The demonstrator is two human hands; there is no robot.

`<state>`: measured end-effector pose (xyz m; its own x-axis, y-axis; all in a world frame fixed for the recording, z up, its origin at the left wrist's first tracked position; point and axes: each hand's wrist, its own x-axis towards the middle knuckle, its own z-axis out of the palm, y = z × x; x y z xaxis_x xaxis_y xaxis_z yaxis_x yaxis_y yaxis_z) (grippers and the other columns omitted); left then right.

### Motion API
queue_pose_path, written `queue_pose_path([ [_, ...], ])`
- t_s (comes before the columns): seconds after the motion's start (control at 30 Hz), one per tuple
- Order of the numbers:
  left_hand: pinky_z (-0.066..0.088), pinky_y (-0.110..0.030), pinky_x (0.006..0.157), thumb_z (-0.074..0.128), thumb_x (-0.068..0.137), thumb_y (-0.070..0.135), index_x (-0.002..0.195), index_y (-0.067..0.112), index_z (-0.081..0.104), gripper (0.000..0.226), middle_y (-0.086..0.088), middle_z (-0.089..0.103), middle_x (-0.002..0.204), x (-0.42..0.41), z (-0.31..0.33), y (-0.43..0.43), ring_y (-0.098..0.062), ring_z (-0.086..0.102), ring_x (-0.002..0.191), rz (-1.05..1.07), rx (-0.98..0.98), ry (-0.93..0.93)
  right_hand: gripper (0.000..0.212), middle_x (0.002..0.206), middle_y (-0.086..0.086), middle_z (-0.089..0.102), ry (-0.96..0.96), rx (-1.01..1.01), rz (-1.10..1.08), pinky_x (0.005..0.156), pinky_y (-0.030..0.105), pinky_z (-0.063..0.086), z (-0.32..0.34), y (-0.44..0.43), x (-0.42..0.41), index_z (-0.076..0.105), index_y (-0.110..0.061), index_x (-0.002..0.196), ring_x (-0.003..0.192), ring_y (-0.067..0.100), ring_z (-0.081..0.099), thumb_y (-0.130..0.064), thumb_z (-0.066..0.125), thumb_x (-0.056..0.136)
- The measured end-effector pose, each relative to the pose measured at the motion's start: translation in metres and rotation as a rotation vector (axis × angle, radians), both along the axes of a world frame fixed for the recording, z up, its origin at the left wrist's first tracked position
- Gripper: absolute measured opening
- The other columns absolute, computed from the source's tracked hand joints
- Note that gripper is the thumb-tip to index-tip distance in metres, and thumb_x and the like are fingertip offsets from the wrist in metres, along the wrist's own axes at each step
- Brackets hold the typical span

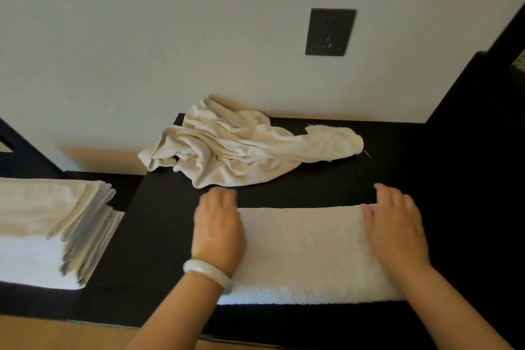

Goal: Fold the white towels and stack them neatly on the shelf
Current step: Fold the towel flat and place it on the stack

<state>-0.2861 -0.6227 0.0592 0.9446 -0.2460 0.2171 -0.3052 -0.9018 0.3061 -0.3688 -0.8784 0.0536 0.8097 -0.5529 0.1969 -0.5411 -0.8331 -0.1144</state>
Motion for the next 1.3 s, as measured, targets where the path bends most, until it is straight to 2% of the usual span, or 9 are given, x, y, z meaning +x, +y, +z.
queue_pose_path([
  [0.17, 0.047, -0.044, 0.103, 0.045, 0.083, 0.031, 0.122, 0.012, 0.066, 0.048, -0.008, 0.064, 0.128, -0.048, -0.028, -0.055, -0.027, 0.060, 0.120, -0.387, 0.134, 0.097, 0.048, 0.137, 0.010, 0.058, -0.014, 0.067, 0.489, 0.109, 0.036, 0.029, -0.020, 0.076, -0.003, 0.059, -0.010, 0.133, 0.128, 0.026, 0.055, -0.020, 0.057, 0.086],
  [0.3, 0.023, -0.055, 0.105, 0.029, 0.097, 0.044, 0.144, 0.020, 0.046, 0.055, -0.003, 0.044, 0.150, -0.047, -0.054, -0.046, -0.026, 0.038, 0.140, -0.372, 0.282, 0.159, 0.057, 0.148, 0.006, 0.048, 0.199, 0.145, 0.450, 0.109, 0.040, 0.021, -0.041, 0.069, -0.010, 0.050, -0.016, 0.142, 0.137, 0.020, 0.045, -0.040, 0.034, 0.093],
  [0.47, 0.014, -0.056, 0.109, 0.025, 0.096, 0.050, 0.151, 0.027, 0.033, 0.060, 0.001, 0.029, 0.158, -0.045, -0.046, -0.044, -0.026, 0.029, 0.145, -0.345, 0.303, 0.220, 0.077, 0.160, -0.008, -0.020, 0.265, 0.085, 0.238, 0.113, 0.032, -0.026, -0.046, 0.012, -0.035, -0.019, -0.031, 0.149, 0.145, 0.007, -0.022, -0.067, -0.013, 0.082],
  [0.57, -0.010, -0.053, 0.115, 0.001, 0.093, 0.055, 0.155, 0.036, -0.004, 0.065, 0.010, -0.014, 0.161, -0.043, -0.047, -0.045, -0.020, -0.010, 0.150, -0.352, 0.307, 0.195, 0.078, 0.159, -0.008, -0.024, 0.349, 0.051, 0.086, 0.119, 0.039, -0.018, -0.039, -0.003, -0.046, -0.023, -0.027, 0.150, 0.146, 0.011, -0.023, -0.070, -0.015, 0.085],
  [0.67, 0.000, -0.053, 0.116, 0.009, 0.096, 0.053, 0.155, 0.033, 0.007, 0.062, 0.005, -0.001, 0.162, -0.043, -0.037, -0.047, -0.022, 0.004, 0.150, -0.355, 0.295, 0.174, 0.078, 0.164, 0.000, -0.010, 0.369, 0.017, -0.051, 0.122, 0.047, -0.005, -0.019, 0.003, -0.040, -0.013, -0.019, 0.154, 0.150, 0.020, -0.012, -0.064, 0.004, 0.093],
  [0.77, -0.015, -0.052, 0.116, -0.006, 0.092, 0.053, 0.152, 0.033, -0.013, 0.063, 0.008, -0.022, 0.158, -0.044, -0.044, -0.047, -0.019, -0.020, 0.147, -0.391, 0.315, 0.226, 0.069, 0.162, 0.009, 0.017, 0.164, 0.008, 0.128, 0.121, 0.048, -0.001, -0.013, 0.033, -0.023, 0.017, -0.015, 0.155, 0.150, 0.022, 0.004, -0.055, 0.015, 0.098],
  [0.93, 0.019, -0.050, 0.108, 0.006, 0.102, 0.050, 0.149, 0.026, 0.035, 0.061, -0.001, 0.035, 0.156, -0.046, -0.039, -0.032, -0.023, 0.036, 0.142, -0.404, 0.372, 0.322, 0.078, 0.161, -0.006, -0.018, 0.263, 0.162, 0.360, 0.116, 0.045, -0.020, -0.033, 0.063, -0.014, -0.018, -0.030, 0.149, 0.143, 0.009, -0.025, -0.057, -0.019, 0.076],
  [1.1, -0.016, -0.043, 0.118, -0.018, 0.087, 0.060, 0.149, 0.039, -0.022, 0.066, 0.012, -0.033, 0.154, -0.042, -0.039, 0.023, -0.013, -0.027, 0.144, -0.258, 0.300, 0.241, 0.073, 0.151, -0.011, -0.031, 0.318, 0.152, 0.327, 0.113, 0.055, -0.022, -0.032, 0.061, -0.015, -0.029, -0.034, 0.142, 0.144, 0.012, -0.027, -0.059, -0.023, 0.073],
  [1.3, -0.011, -0.046, 0.119, -0.011, 0.087, 0.066, 0.148, 0.035, -0.020, 0.069, 0.003, -0.017, 0.161, -0.036, -0.028, 0.060, -0.019, -0.018, 0.147, 0.051, 0.280, 0.339, 0.058, 0.152, -0.008, -0.032, 0.348, 0.149, 0.317, 0.114, 0.057, -0.021, -0.030, 0.062, -0.013, -0.029, -0.034, 0.142, 0.144, 0.015, -0.028, -0.057, -0.004, 0.095],
])
